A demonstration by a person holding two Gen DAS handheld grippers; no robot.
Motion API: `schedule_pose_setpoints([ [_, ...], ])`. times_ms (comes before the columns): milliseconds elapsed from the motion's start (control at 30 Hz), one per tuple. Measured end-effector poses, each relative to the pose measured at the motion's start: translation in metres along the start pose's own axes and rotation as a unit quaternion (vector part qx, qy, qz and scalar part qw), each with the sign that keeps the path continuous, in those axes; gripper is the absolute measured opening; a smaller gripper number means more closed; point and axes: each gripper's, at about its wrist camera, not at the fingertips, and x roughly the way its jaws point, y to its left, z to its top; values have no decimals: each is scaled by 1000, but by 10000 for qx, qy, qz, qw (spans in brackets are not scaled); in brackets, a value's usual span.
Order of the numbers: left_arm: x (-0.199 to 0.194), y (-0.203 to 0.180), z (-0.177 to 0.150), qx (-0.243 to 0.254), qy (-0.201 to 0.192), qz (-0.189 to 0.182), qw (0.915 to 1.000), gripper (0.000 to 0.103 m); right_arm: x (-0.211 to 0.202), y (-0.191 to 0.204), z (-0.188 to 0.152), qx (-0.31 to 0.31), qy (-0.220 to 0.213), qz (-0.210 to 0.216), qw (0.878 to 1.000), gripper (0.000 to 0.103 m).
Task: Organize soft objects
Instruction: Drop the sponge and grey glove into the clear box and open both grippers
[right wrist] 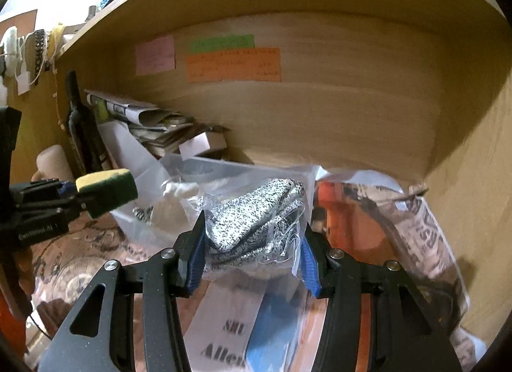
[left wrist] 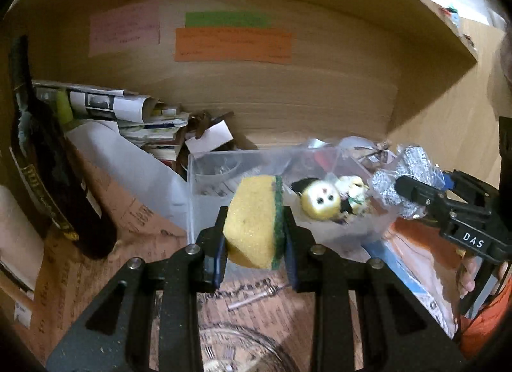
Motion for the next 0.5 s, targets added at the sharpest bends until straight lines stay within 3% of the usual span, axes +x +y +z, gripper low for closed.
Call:
schedule_pose_setpoints([
  [267, 43, 9, 1, -68, 368, 222, 9991, 30, 37, -2, 3, -85, 253, -33, 9996, 46],
  [500, 67, 15, -6, -134, 584, 167, 9981, 30, 61, -1, -5, -173, 476, -15, 9987, 46],
])
